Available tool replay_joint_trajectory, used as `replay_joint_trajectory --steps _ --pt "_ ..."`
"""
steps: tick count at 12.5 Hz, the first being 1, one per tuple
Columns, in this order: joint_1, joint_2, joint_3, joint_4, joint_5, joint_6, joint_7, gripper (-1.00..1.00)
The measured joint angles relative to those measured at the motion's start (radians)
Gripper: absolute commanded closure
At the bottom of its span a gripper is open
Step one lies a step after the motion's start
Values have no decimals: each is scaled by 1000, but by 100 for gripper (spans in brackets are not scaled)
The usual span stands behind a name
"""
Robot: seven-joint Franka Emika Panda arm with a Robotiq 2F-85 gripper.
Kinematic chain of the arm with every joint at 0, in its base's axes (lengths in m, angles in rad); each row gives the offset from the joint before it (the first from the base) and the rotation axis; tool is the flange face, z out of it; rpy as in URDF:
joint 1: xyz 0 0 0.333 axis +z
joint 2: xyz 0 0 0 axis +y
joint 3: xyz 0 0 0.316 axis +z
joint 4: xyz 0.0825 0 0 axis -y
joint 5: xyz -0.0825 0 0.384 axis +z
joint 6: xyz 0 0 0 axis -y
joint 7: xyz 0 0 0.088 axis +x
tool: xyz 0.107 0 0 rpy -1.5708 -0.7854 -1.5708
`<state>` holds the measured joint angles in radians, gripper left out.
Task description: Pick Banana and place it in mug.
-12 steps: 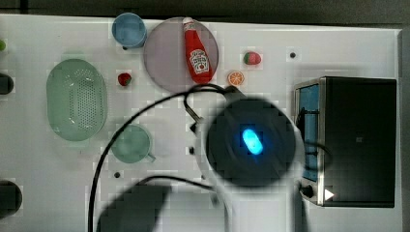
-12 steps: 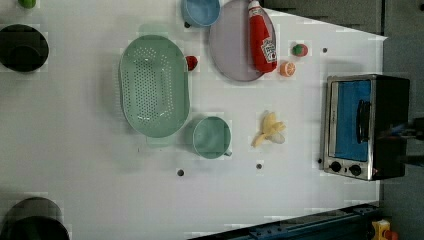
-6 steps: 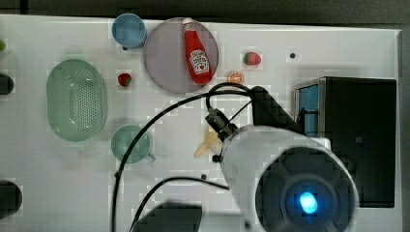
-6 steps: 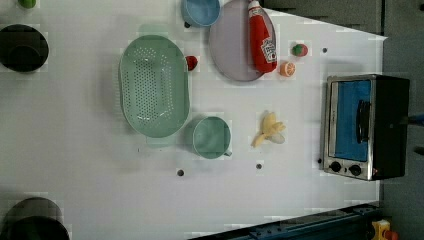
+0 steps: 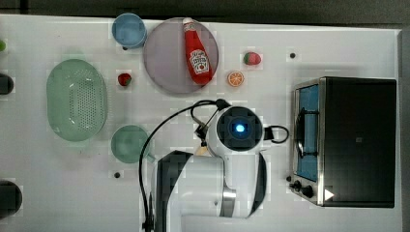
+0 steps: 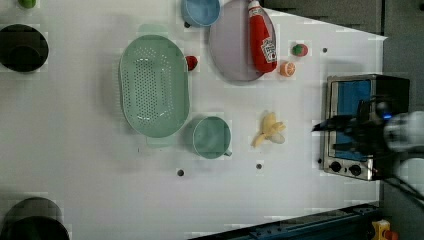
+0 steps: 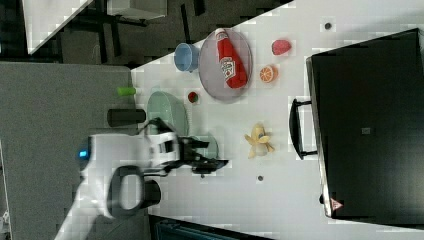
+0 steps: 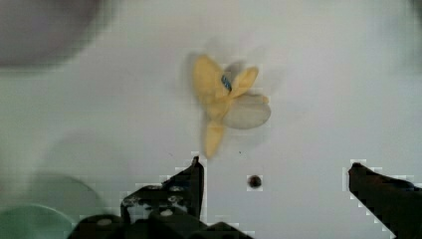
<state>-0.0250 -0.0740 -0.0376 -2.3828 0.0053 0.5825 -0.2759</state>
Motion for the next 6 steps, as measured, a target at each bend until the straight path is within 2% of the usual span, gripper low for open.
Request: replay_joint_trajectory --steps 2,6 --pt "3 82 -2 -35 -30 95 -135 -100" --pt "-8 210 -9 -74 -5 286 -368 -100"
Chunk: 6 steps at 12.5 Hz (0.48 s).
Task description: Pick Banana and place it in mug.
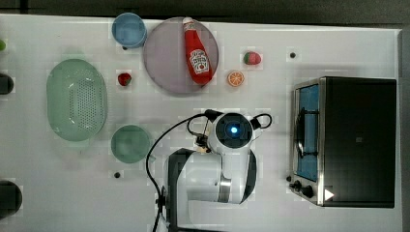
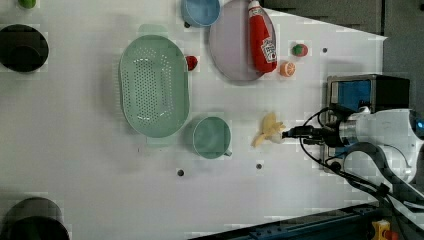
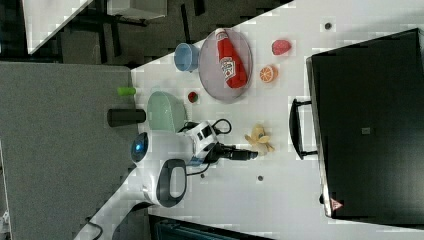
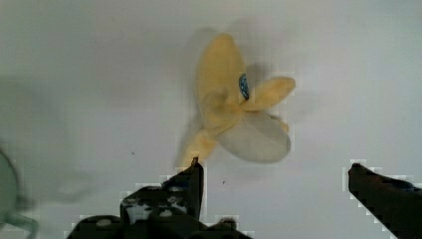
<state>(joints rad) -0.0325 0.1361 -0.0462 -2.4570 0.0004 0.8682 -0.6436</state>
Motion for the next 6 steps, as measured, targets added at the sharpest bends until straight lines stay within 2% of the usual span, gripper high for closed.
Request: replay_joint_trajectory --steps 4,6 --pt "-5 142 2 8 -9 234 -120 -100" --pt "-2 201 -4 2 -19 252 -130 -100"
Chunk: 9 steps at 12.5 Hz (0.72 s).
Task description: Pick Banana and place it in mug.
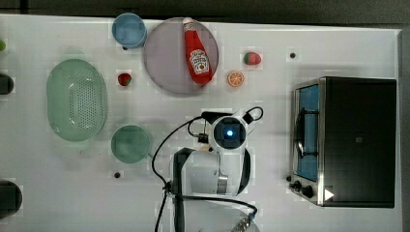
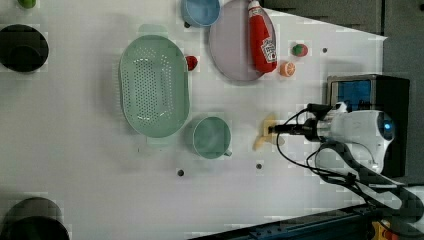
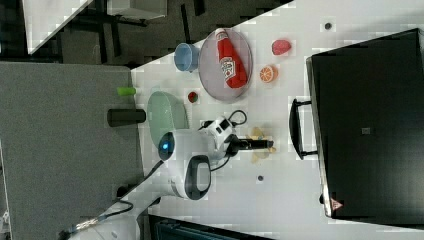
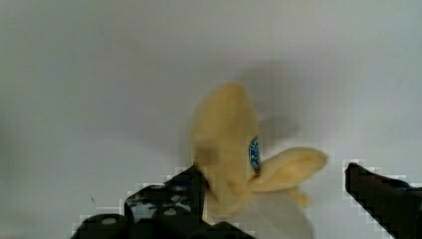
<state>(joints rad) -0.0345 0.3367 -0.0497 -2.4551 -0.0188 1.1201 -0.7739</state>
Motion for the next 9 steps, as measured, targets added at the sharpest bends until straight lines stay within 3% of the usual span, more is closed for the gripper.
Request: replay_joint_trajectory --steps 2,5,8,9 --pt "-3 28 -3 -2 -5 17 -3 -93" --pt "-8 30 15 -8 11 43 -20 -18" --pt "13 18 26 -2 6 55 -21 45" --pt "16 12 26 -2 20 59 -21 46"
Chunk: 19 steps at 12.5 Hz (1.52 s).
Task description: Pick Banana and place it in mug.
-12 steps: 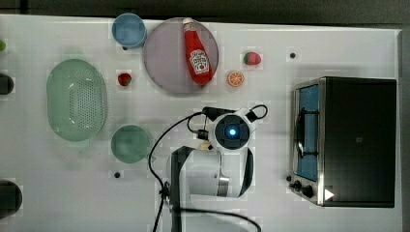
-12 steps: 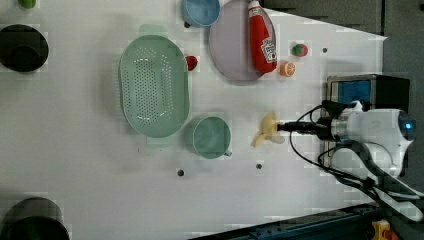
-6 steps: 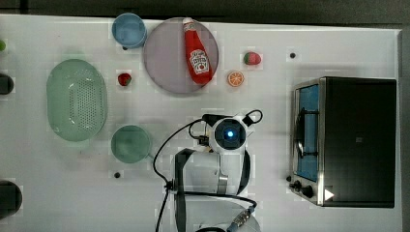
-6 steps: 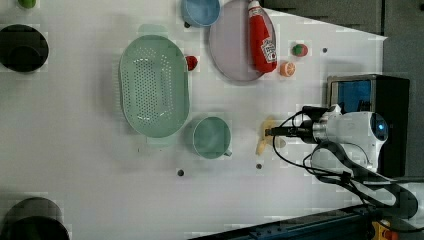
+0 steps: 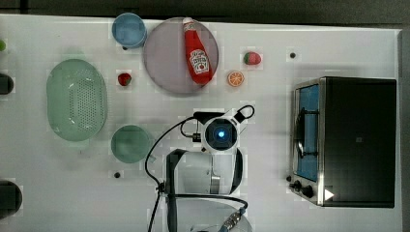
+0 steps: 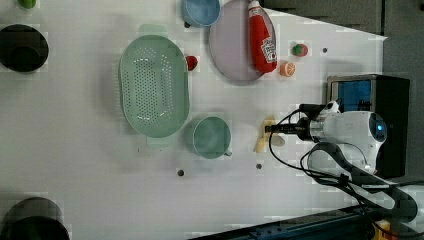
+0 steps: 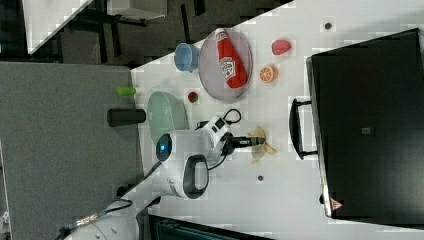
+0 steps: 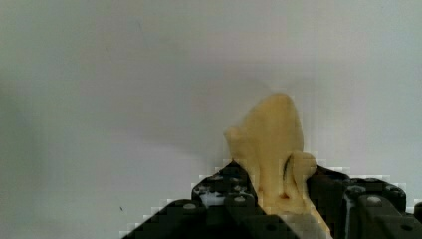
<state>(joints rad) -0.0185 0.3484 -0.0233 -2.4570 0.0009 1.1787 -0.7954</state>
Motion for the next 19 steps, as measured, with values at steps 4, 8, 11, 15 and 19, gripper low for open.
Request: replay_joint_trajectory --steps 4,8,11,15,19 --pt "-4 -111 -18 -33 -3 -133 0 46" --pt "-29 -334 -29 -29 -30 -344 0 46" --pt "-37 -533 -38 33 -15 -512 0 46" --pt "-30 -726 -27 107 3 -717 0 46" --pt "-11 -703 135 109 -9 -739 175 46"
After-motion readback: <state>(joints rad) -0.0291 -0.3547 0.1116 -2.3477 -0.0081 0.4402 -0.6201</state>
